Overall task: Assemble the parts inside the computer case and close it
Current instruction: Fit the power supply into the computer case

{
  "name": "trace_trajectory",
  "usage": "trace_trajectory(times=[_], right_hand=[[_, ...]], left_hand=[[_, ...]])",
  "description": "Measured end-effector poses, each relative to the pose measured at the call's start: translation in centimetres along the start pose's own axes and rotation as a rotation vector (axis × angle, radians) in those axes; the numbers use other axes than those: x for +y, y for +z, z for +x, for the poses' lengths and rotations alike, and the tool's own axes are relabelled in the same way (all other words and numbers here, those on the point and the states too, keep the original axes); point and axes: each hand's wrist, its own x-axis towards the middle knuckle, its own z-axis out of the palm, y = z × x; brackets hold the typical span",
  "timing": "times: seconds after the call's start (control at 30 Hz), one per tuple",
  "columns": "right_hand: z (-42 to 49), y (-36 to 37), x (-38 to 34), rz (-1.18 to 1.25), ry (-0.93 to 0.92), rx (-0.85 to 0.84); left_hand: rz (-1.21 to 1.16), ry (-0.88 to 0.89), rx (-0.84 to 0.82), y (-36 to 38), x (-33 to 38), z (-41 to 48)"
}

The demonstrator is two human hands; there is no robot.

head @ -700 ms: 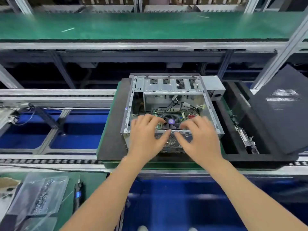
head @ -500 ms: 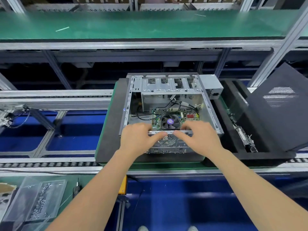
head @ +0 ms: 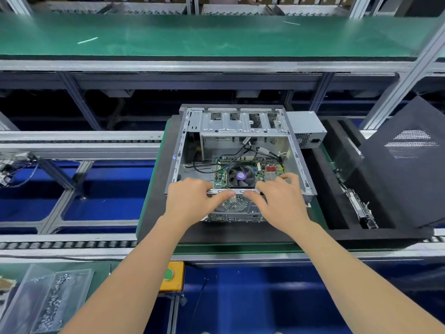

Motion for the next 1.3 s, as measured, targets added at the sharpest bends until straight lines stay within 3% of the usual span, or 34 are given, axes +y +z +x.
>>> trace_trajectory(times=[0.43,0.63,0.73,0.97,1.3], right_hand=[[2.1,-0.5,-2.5,0.023,0.026,-0.137],[1.4,-0.7,-2.1,0.379,0.086,-0.102],[0.6,-0.9,-0.6,0.644,0.168,-0.032],[0.5,-1.5,6.1,0.789,0.44,0.164],[5.0,3.5,18.7,1.058,0.741,0.058]], left_hand=[[-0.027,-0.045,-0.025,-0.3,-2.8,0.6],[-0.254,-0.175,-0.144,-1.1,-1.3,1.7],[-0.41,-0.145,-0.125,-1.3,1.2,2.9],[-0.636,0.005,-0.117,-0.5,9.4,7.7],[-0.664,0.046,-0.118,4.2,21.7,18.6]])
